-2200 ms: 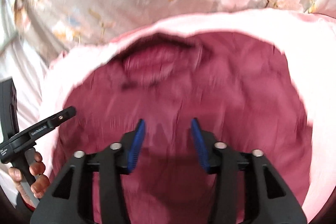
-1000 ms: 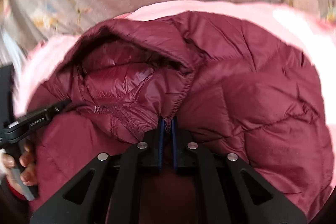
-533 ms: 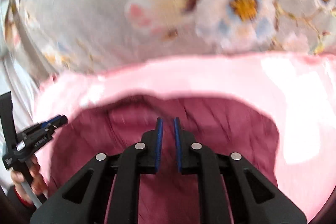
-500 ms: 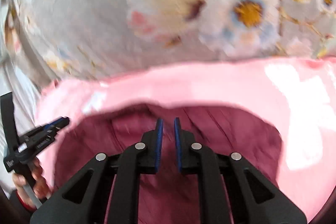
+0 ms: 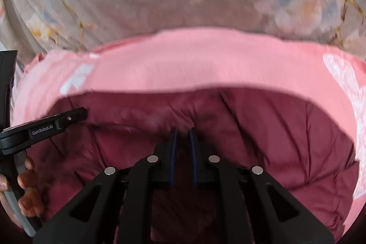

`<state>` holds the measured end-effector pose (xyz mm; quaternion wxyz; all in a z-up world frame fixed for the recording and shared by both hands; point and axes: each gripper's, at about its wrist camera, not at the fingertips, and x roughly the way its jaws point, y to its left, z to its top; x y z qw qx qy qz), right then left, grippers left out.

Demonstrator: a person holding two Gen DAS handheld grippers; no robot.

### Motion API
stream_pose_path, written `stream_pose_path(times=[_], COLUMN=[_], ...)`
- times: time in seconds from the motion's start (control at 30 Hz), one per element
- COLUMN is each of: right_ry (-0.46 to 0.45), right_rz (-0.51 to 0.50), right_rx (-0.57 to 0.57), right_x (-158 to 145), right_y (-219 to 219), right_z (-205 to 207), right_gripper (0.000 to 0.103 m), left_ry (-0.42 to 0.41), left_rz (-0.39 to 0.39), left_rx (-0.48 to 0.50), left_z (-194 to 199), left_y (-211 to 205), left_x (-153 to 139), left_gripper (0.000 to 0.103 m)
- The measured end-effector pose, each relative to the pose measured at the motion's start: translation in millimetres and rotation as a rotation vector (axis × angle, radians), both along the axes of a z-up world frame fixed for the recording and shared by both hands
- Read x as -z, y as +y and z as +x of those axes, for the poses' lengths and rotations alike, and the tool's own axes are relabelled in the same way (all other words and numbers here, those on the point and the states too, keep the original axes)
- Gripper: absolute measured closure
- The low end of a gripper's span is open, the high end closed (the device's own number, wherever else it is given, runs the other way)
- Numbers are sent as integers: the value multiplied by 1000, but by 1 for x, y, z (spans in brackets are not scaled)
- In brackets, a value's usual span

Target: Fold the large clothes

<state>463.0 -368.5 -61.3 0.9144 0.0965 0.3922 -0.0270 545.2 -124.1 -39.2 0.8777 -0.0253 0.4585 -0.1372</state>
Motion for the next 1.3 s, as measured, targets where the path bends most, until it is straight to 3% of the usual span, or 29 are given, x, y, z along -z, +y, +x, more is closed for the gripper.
stream_pose_path(times=[0.23,0.5,1.3], right_ry=[-23,-17,-12], right_rz=[33,-51,-76], right_rx=[12,18,16], right_x=[13,14,15], right_y=[-2,9,13], right_z=[-5,-3,-1], right_gripper=[95,95,95], left_ry=[-129,-182,-195], left_rz=[152,247,288], left_rx=[50,39,38], left_z=[-22,-26,-27], left_y=[-15,-27,-32], left_x=[16,18,18], left_gripper=[71,72,71])
